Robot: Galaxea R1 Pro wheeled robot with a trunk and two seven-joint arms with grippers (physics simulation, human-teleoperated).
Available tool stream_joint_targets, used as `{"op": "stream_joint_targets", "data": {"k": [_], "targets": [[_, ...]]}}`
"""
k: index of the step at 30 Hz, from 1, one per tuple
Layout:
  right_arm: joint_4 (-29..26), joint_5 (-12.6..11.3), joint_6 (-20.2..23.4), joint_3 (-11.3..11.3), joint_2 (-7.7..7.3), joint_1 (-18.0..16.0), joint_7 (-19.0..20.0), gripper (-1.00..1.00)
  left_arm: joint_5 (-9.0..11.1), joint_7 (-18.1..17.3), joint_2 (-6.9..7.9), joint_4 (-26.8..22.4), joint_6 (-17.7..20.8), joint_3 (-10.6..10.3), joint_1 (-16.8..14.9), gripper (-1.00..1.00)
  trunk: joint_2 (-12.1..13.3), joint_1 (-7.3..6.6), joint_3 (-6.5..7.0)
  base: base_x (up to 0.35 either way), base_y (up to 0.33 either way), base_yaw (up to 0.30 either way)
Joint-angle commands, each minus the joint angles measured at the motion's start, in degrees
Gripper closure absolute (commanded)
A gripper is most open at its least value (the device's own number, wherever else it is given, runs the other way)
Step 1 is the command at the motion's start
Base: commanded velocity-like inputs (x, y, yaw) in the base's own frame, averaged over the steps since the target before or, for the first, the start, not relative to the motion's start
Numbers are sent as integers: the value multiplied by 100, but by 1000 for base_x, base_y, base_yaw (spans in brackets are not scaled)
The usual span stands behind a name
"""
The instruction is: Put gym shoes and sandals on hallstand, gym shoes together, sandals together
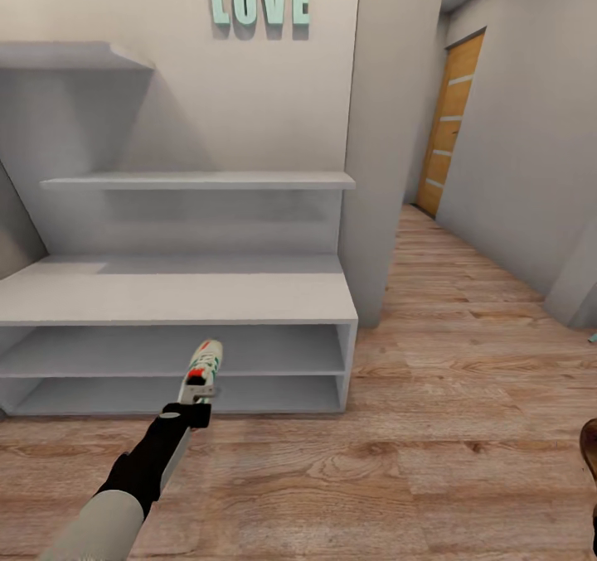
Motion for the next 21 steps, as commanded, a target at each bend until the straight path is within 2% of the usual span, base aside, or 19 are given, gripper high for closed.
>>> {"op": "stream_joint_targets", "data": {"k": [1, 7, 10, 18, 21], "targets": [[9, -47, -14, 50, -17, -4, -124, 100, -69, -11, -6, 4, 54, -4, -20, 100, -2, -1, -5, 0, 0, 0], [16, -44, 3, 53, 4, -4, -267, 100, -45, -21, -7, -20, 88, 6, -44, 100, -2, -1, -6, 0, 0, 0], [18, -43, 9, 53, 9, -3, -280, 100, -38, -11, -52, -16, 100, 19, -101, 100, -123, 65, -83, 0, 0, 0], [18, -43, 9, 55, 9, -2, -281, 100, -41, 0, -9, -17, 103, 20, -107, 100, -443, 241, -298, 0, 0, 0], [18, -43, 9, 60, 15, -4, -281, 100, 80, 0, 9, -17, 103, 20, -107, 100, -524, 285, -358, 0, 0, 0]]}}
